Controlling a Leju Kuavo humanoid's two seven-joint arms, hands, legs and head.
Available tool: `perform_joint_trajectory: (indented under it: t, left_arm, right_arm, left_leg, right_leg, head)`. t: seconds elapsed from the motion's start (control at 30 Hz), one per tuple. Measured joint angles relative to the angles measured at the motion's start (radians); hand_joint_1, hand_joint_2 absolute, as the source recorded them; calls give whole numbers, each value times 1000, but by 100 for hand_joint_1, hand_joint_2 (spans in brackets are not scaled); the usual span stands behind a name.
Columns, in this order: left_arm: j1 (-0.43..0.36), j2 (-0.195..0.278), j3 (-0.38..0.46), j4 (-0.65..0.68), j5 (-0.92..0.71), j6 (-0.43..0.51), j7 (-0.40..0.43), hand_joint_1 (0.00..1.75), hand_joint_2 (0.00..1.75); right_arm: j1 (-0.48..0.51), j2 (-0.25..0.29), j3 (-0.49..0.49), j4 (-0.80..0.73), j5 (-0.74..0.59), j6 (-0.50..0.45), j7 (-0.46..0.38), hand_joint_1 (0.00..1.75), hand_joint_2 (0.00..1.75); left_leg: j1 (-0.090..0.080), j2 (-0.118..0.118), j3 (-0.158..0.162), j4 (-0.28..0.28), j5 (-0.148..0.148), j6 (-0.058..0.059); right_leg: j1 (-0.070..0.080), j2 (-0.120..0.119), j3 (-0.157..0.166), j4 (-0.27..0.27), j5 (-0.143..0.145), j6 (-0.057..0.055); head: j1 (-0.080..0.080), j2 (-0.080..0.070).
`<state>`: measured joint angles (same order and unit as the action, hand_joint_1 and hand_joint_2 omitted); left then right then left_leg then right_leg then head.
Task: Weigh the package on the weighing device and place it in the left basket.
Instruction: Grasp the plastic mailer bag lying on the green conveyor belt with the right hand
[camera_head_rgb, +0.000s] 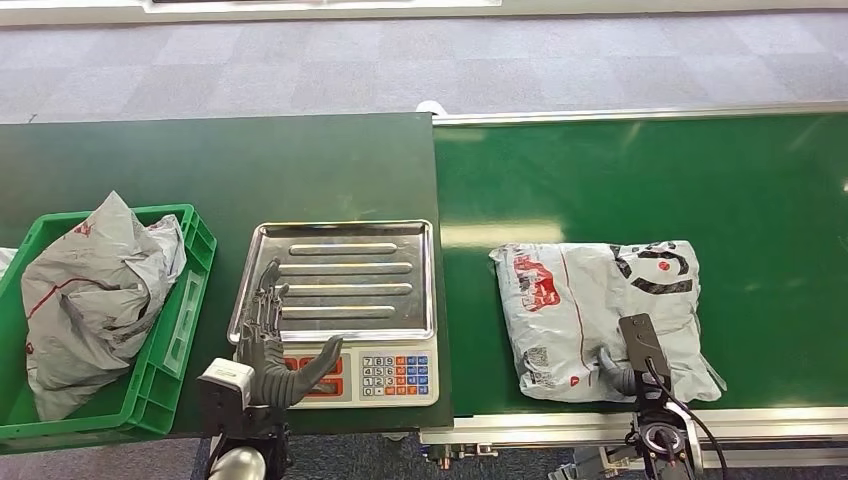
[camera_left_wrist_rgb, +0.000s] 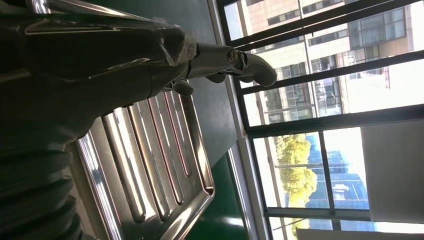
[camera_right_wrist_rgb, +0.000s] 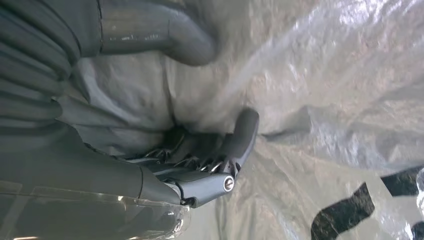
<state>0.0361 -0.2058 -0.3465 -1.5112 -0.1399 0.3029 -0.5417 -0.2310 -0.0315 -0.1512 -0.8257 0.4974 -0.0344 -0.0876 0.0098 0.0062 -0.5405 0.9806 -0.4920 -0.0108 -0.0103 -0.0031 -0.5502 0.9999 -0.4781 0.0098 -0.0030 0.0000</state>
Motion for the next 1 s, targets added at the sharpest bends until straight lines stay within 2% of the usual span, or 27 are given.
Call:
perform_joint_trajectory:
  t: [0.17, 0.53, 0.73, 0.77, 0.87, 0.9, 1.0]
  left_arm:
    - [7, 0, 2, -3, -1, 11, 0, 0, 175]
    - [5, 0, 4, -3, -10, 13, -12, 0, 175]
    - [2, 0, 4, 1, -10, 13, -17, 0, 175]
    - [1, 0, 4, 1, -11, 11, -21, 0, 175]
    - [-9, 0, 4, 3, -24, -1, -36, 0, 175]
    - [-13, 0, 4, 4, -27, -4, -36, 0, 175]
    - [-20, 2, 2, 13, -27, -9, -33, 0, 175]
  right_arm:
    - [24, 22, 0, -71, 2, -65, -36, 175, 175]
    - [116, 80, 1, -437, 10, -256, -122, 175, 175]
    - [132, 90, 5, -492, 19, -281, -140, 175, 175]
    - [141, 95, 13, -525, 33, -293, -143, 137, 175]
    - [171, 119, 66, -646, 160, -251, 18, 6, 175]
    - [171, 122, 76, -648, 192, -215, 86, 0, 175]
    - [155, 122, 74, -589, 207, -173, 125, 0, 175]
  left_leg:
    - [0, -1, 0, 0, 0, 0]
    - [0, -1, -3, 0, 0, 0]
    - [0, -1, -3, 0, 0, 0]
    - [0, -1, -3, 0, 0, 0]
    - [0, 0, -3, 0, 0, 0]
    - [0, -1, -3, 0, 0, 0]
    - [0, -1, -3, 0, 0, 0]
  right_leg:
    - [0, 0, -1, 0, 0, 0]
    - [0, 0, -3, 0, 0, 0]
    - [0, 0, -3, 0, 0, 0]
    - [0, 0, -3, 0, 0, 0]
    - [0, 0, -3, 0, 0, 0]
    - [0, 0, -3, 0, 0, 0]
    - [0, 0, -3, 0, 0, 0]
  head:
    - [0, 0]
    - [0, 0]
    - [0, 0]
    - [0, 0]
    - [0, 0]
    - [0, 0]
    - [0, 0]
